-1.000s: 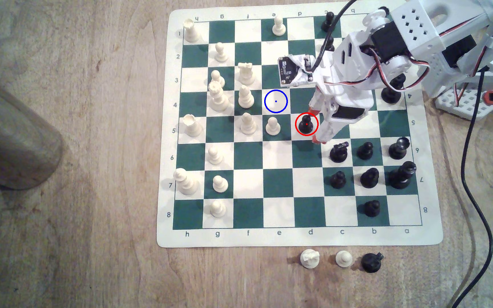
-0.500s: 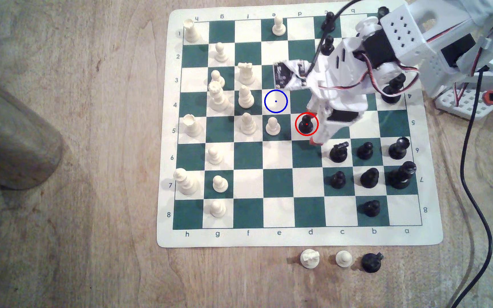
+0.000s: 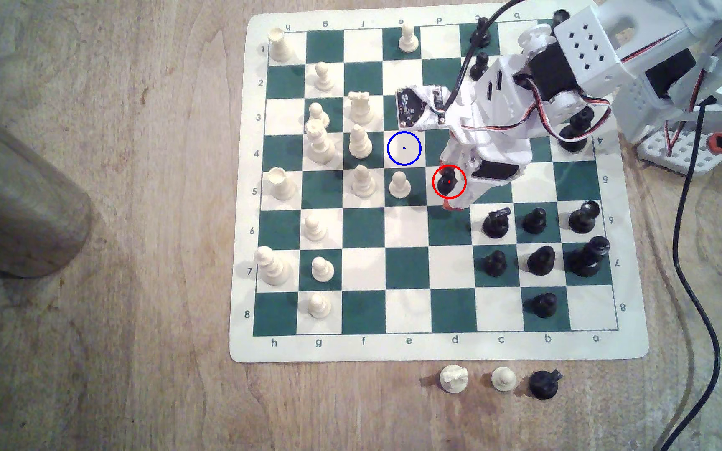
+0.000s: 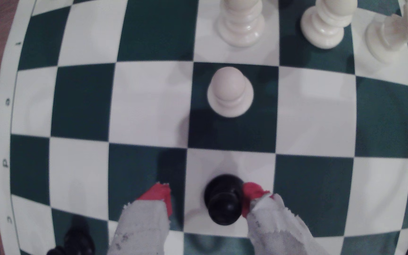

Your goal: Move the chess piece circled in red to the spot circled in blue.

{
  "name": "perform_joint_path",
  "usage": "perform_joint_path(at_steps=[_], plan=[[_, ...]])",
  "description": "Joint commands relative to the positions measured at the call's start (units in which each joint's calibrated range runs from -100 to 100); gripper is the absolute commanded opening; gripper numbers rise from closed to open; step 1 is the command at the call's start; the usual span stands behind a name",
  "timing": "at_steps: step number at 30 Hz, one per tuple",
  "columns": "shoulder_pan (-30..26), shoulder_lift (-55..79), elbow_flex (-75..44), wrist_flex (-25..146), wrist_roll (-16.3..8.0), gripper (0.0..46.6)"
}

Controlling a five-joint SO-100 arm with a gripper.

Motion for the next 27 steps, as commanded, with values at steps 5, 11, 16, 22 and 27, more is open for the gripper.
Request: perform_joint_path(at_steps=[5,11,16,22,27], plan=[[0.3,-2.5,-4.1,-0.7,0.0,4.4],[0.3,-3.1,-3.8,-0.7,0.0,0.3],[0.0,-5.8,-4.2,-0.3,-0.5,0.3],[-0.8,-13.5,-8.2,2.0,-3.1,0.2],[-0.2,-16.3,-8.2,0.7,-3.6,0.2]])
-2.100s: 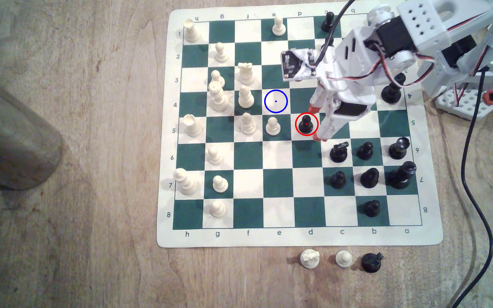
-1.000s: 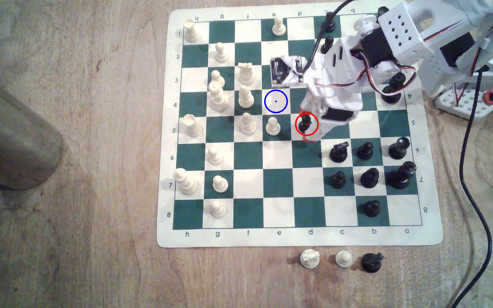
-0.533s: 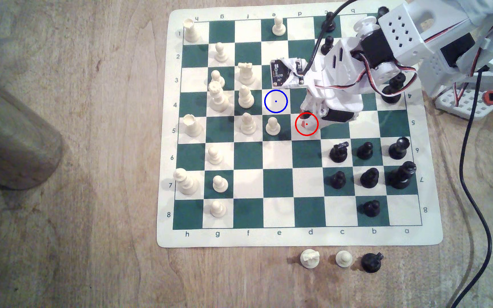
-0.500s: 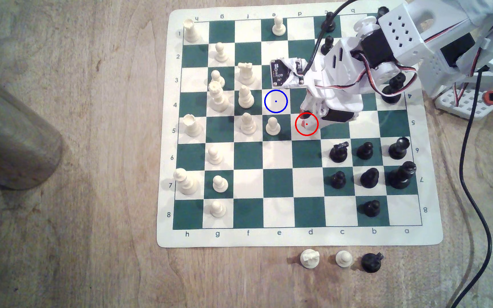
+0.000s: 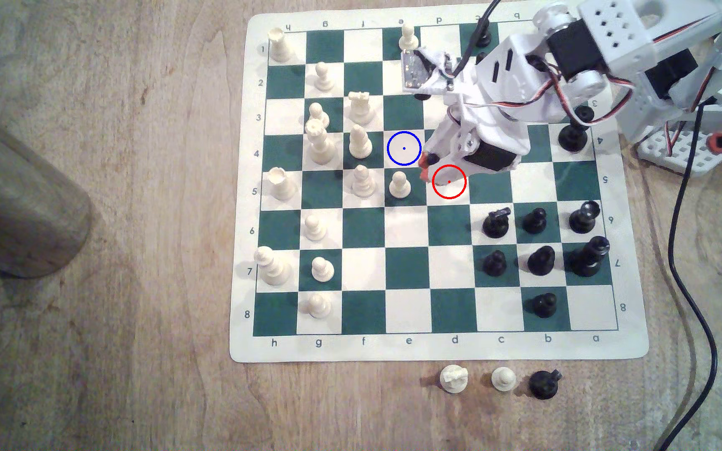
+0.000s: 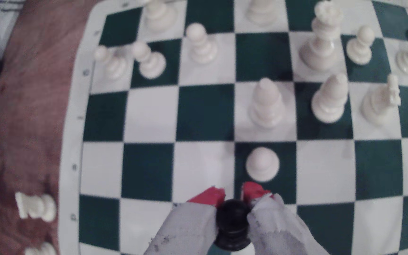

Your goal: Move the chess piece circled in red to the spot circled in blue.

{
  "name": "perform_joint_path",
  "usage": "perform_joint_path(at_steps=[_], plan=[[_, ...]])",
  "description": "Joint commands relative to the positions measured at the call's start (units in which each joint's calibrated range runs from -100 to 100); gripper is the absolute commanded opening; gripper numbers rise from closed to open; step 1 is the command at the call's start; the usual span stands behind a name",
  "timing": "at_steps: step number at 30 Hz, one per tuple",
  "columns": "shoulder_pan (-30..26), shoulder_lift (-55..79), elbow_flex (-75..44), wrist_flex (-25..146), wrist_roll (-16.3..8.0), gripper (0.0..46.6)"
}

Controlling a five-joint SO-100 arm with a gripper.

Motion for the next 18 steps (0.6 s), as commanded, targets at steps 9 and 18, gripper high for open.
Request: perform_joint_path(at_steps=[9,18], plan=[[9.5,-4.3,4.4,-18.0,2.1,0.2],[10.5,1.7,11.5,-31.4,4.6,0.2]])
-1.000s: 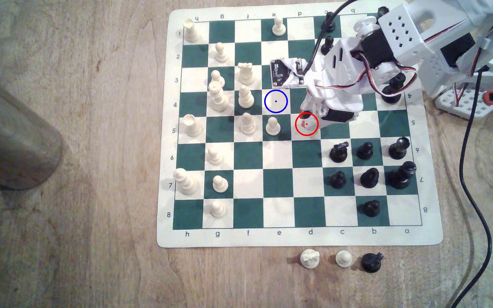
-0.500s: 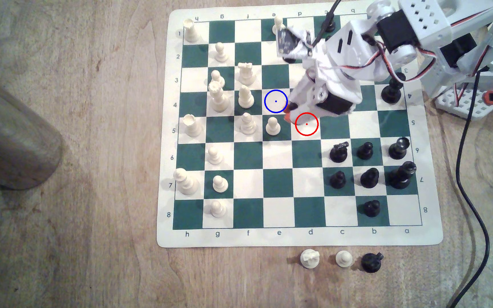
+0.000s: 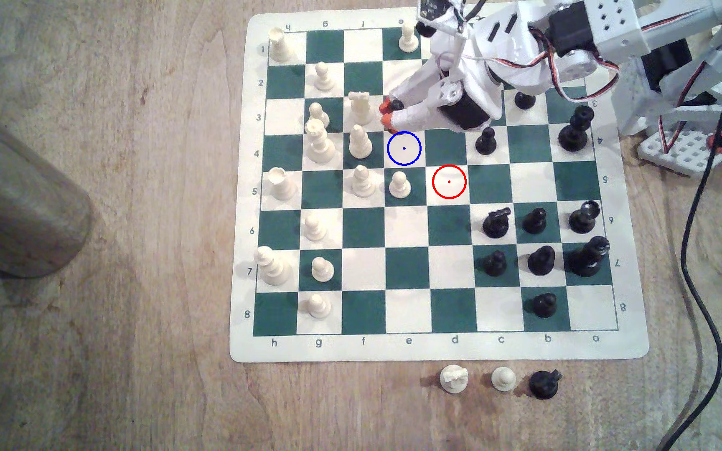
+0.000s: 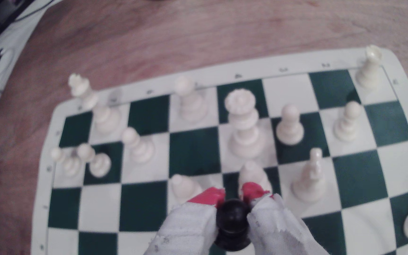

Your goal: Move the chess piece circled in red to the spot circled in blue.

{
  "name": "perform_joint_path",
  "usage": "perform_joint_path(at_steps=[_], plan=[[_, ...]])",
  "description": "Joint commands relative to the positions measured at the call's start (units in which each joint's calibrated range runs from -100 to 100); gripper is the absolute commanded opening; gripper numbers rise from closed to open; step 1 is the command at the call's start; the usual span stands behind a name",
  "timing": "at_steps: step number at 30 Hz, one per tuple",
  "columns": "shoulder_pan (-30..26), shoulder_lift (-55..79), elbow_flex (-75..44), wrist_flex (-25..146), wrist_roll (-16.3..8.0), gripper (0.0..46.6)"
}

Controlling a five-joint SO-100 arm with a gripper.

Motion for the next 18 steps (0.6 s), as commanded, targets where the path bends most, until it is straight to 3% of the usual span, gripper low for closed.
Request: perform_joint_path(at_steps=[1,18], plan=[[0.5,2.9,0.3,-7.8,1.6,0.2],[1.0,18.1,0.1,-15.1,1.8,0.2]])
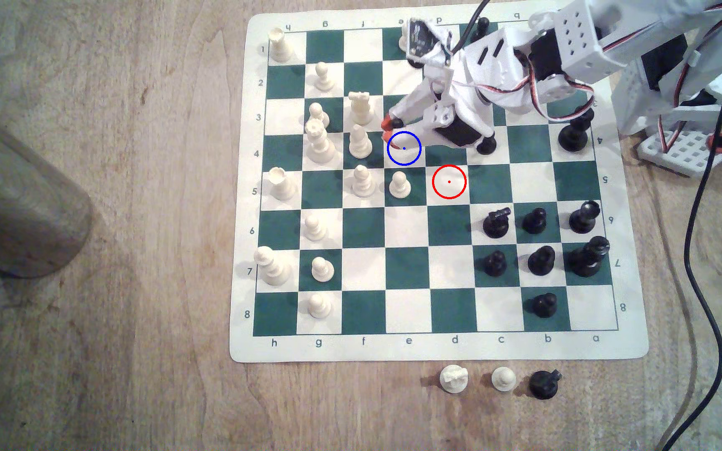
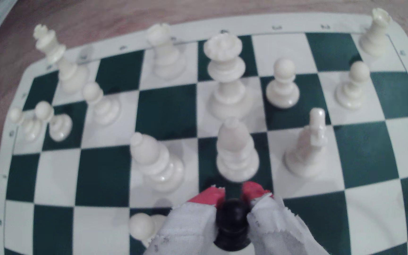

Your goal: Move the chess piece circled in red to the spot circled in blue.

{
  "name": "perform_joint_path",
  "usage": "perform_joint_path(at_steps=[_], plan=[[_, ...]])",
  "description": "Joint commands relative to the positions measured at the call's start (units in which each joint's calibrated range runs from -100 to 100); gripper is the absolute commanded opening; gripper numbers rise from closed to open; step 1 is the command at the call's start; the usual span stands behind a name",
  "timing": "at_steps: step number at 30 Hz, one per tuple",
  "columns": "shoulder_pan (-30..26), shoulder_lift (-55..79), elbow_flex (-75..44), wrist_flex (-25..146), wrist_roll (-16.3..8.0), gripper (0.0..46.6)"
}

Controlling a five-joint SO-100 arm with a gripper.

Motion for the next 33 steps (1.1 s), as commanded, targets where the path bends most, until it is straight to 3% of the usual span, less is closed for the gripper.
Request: perform_joint_path(at_steps=[1,33], plan=[[0.3,1.9,-2.4,-1.4,-0.2,0.2],[0.1,6.2,-5.7,-3.2,-0.3,0.2]])
